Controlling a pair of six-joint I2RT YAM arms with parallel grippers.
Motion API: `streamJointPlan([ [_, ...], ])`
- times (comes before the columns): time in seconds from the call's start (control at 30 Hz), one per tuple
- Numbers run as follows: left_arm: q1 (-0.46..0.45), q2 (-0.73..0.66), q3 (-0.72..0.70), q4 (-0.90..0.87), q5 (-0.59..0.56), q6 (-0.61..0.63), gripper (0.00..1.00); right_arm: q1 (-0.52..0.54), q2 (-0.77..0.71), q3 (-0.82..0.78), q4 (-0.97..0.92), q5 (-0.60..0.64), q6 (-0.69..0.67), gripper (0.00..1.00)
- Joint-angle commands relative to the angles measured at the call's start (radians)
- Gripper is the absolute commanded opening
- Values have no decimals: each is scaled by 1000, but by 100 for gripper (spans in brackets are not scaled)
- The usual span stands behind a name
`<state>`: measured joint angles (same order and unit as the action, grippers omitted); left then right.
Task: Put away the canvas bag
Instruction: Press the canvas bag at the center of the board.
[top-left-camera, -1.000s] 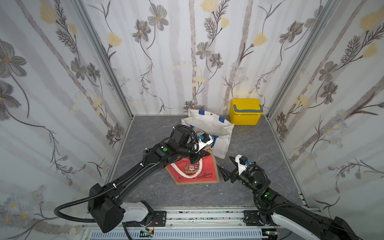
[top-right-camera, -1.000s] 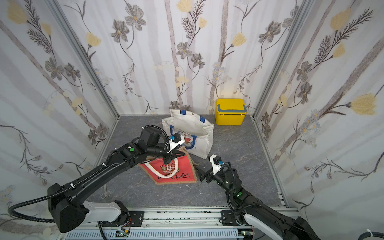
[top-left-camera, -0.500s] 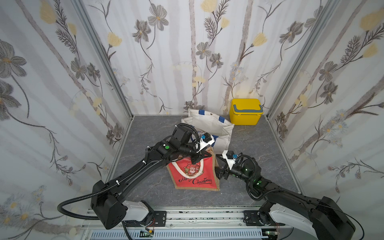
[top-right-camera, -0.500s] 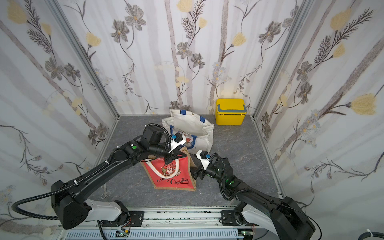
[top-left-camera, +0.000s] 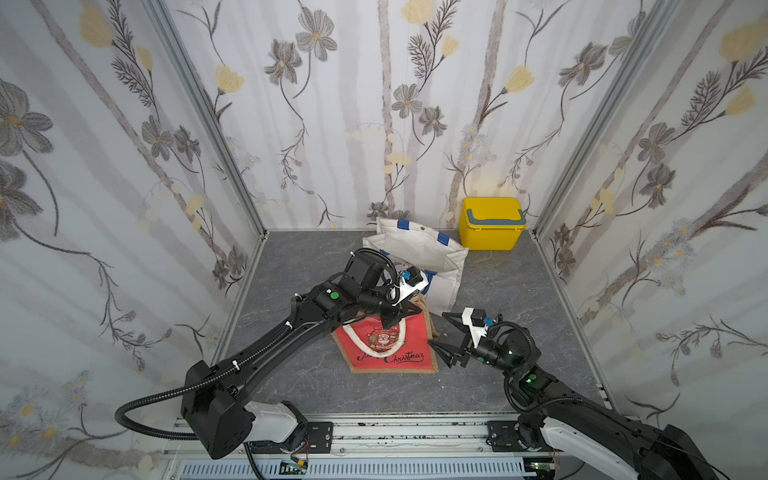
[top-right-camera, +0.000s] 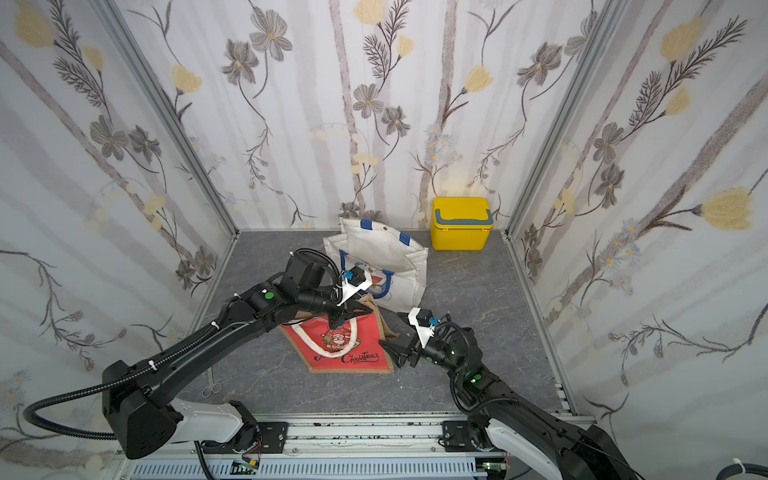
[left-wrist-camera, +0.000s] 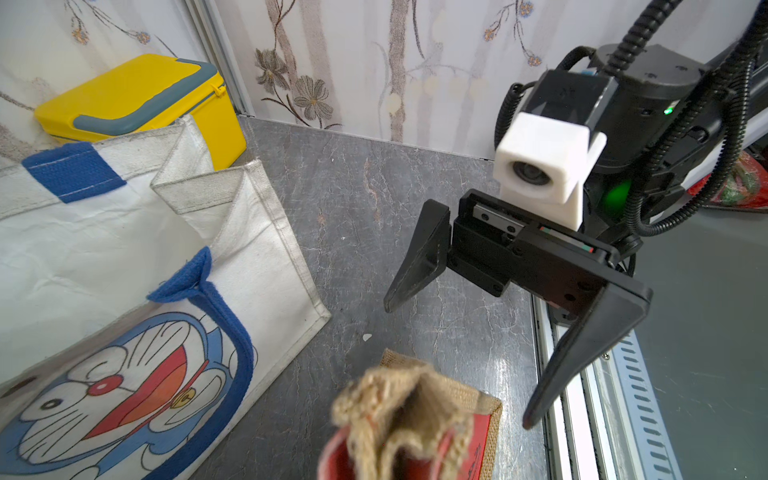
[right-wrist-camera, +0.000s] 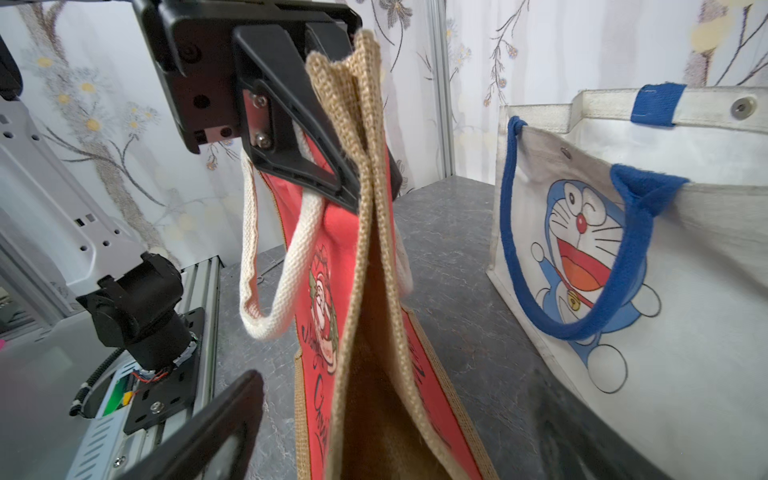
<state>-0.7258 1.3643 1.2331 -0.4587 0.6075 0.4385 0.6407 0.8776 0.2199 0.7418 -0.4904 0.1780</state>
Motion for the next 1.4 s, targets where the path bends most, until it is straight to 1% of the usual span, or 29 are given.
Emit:
streamJointPlan([
  [0.0,0,8,21,27,41,25,0,4,58,37,58,-44,-5,98],
  [0.03,0,6,22,27,43,24,0,4,82,44,75,-42,-12,97],
  [0.1,-1,-7,18,34,43,20,0,5,130,62,86,-48,-24,91],
  [0.17,0,-27,6,51,41,19,0,7,175,82,86,-63,-29,81],
  [0.2,0,-35,0,57,41,17,0,8,191,82,99,-68,-25,74],
  [0.23,1,-44,-4,63,41,17,0,11,207,79,117,-75,-20,64],
  [0.3,2,-54,-8,66,38,16,0,16,226,67,147,-78,-11,41],
  [0.33,2,-58,-10,69,34,15,0,19,231,61,157,-75,-9,23],
  [0.37,3,-61,-11,71,32,16,0,21,233,58,157,-73,-9,14],
  [0.4,3,-62,-12,71,31,16,0,21,235,57,153,-74,-9,10],
  [0.43,3,-64,-14,76,31,15,0,22,236,57,146,-73,-8,8],
  [0.5,4,-68,-19,85,29,13,0,24,239,52,140,-73,-5,12],
  [0.53,6,-71,-22,91,30,11,0,24,242,48,137,-73,-3,22],
  [0.57,6,-71,-24,96,31,10,0,24,243,42,136,-68,-3,39],
  [0.6,8,-74,-25,100,31,8,0,24,245,35,139,-64,-3,52],
  [0.63,10,-74,-26,105,32,5,0,25,247,27,146,-59,-2,61],
  [0.67,9,-76,-29,110,31,3,0,24,247,19,143,-50,1,66],
  [0.77,12,-83,-35,120,27,-2,0,25,248,-3,144,-35,5,71],
  [0.83,13,-90,-43,129,28,-6,0,27,250,-26,165,-33,11,73],
  [0.9,15,-95,-50,140,29,-10,0,30,254,-47,191,-34,16,71],
  [1.0,18,-99,-57,156,29,-19,0,35,265,-74,224,-38,18,61],
  [1.07,19,-96,-57,163,32,-25,0,42,276,-80,233,-31,20,52],
  [1.1,19,-93,-57,166,34,-28,0,44,282,-80,231,-28,20,46],
  [1.17,19,-87,-57,173,36,-34,0,49,296,-75,226,-27,24,22],
  [1.2,19,-84,-59,176,34,-36,0,51,301,-73,225,-27,29,15],
  [1.23,19,-82,-61,183,29,-38,4,54,307,-71,226,-30,35,10],
  [1.27,19,-81,-68,197,11,-46,27,54,310,-72,226,-35,48,8],
  [1.33,19,-85,-83,236,-37,-67,62,54,311,-76,222,-39,74,5],
  [1.37,18,-92,-94,265,-74,-81,78,54,310,-81,222,-38,90,4],
])
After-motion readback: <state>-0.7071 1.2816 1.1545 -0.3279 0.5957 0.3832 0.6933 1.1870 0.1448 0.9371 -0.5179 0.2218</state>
